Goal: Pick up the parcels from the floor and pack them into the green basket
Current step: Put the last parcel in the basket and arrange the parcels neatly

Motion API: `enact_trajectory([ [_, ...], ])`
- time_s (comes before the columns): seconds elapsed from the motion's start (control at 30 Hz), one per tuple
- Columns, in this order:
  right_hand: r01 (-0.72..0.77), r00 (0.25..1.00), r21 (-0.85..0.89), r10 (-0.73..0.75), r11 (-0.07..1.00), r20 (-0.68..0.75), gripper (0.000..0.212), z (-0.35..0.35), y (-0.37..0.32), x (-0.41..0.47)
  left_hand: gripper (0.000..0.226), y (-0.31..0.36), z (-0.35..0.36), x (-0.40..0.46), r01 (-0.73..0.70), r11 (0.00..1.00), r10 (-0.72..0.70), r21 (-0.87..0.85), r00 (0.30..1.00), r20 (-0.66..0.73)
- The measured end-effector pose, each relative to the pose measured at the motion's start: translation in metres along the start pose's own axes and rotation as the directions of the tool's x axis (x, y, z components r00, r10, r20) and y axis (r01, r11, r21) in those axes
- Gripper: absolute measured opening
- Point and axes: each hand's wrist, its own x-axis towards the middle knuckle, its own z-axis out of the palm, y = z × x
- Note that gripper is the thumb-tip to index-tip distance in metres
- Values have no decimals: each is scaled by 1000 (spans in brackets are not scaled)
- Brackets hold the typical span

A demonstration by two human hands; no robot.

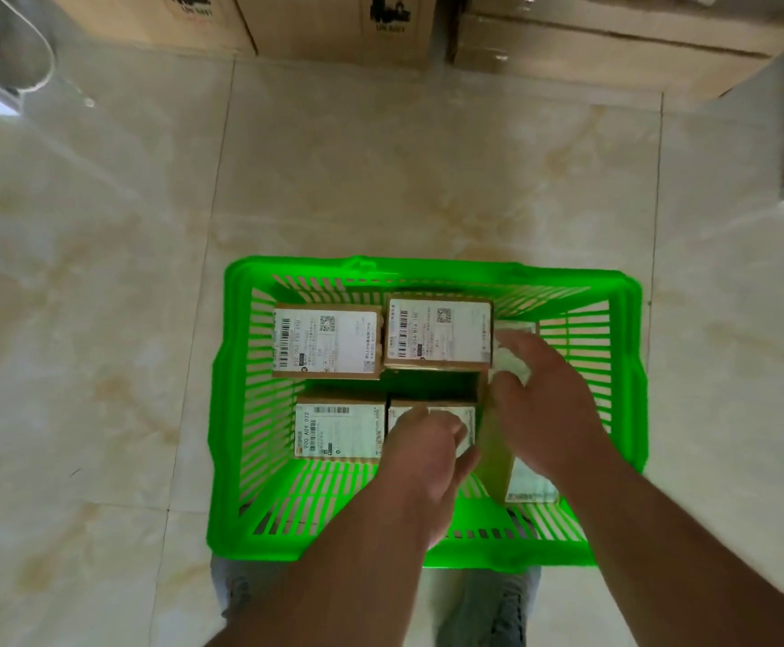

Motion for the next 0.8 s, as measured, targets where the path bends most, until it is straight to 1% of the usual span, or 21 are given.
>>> enact_trajectory([
  [0.03, -66, 996, 55, 69, 996, -62, 45, -4, 14, -10, 22, -6, -2, -1, -2, 998, 4, 67, 999, -38],
  [0.1, -223, 958, 196, 252, 955, -138, 38, -10, 41, -31, 41, -20, -5, -3, 7, 979, 6, 205, 998, -61],
  [0.17, -373, 899, 297, 421, 879, -119, 27, -14, 62, -46, 45, -29, -2, -9, -28, 903, 52, 428, 998, -46],
  [0.23, -465, 865, 324, 501, 824, -33, 16, -14, 79, -56, 48, -40, 3, -10, -40, 806, 68, 591, 997, -26],
  [0.27, -493, 855, 321, 519, 809, 6, 14, -13, 85, -58, 44, -46, 6, -9, -35, 784, 61, 620, 998, -21],
  [0.33, -517, 849, 275, 528, 810, 41, 20, -7, 93, -56, 24, -54, 13, -6, -66, 757, 88, 650, 996, -1],
  [0.37, -526, 845, 252, 531, 812, 53, 23, -5, 96, -54, 19, -60, 16, -2, -61, 743, 89, 666, 996, -8],
  [0.4, -540, 838, 240, 541, 807, 67, 27, -1, 100, -50, 20, -65, 19, 2, -65, 723, 88, 688, 996, 1],
  [0.43, -551, 832, 233, 548, 802, 80, 27, 2, 103, -47, 26, -69, 22, 5, -78, 701, 84, 709, 996, 27],
  [0.5, -572, 819, 224, 563, 789, 110, 22, 6, 108, -39, 43, -77, 27, 10, -96, 667, 83, 739, 995, 55],
  [0.63, -597, 802, 222, 579, 771, 147, 32, 12, 119, -27, 46, -81, 34, 17, -155, 618, 123, 771, 987, 101],
  [0.73, -620, 785, 252, 593, 743, 181, 31, 15, 124, -22, 48, -83, 37, 21, -169, 631, 119, 757, 985, 121],
  [0.8, -618, 786, 276, 588, 736, 192, 32, 15, 124, -21, 50, -85, 38, 23, -173, 629, 118, 758, 985, 127],
])
